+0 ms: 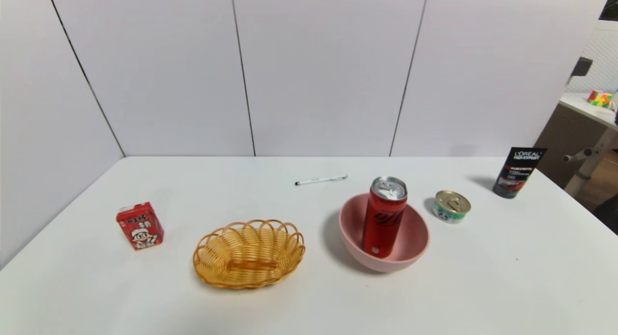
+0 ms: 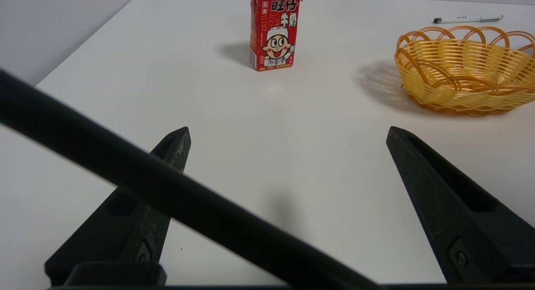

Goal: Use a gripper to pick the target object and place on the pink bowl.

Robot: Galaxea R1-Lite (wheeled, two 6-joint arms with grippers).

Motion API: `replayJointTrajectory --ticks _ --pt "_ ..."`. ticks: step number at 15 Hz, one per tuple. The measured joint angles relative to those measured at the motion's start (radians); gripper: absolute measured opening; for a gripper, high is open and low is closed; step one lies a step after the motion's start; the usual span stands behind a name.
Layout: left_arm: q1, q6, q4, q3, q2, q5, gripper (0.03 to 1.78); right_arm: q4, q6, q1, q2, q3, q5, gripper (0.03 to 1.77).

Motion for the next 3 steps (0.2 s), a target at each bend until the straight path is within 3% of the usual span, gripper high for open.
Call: replayJointTrajectory --ticks 3 --pt "0.0 0.0 0.0 0.0 0.0 0.0 1.69 0.002 0.0 0.0 0.0 0.0 0.002 1.71"
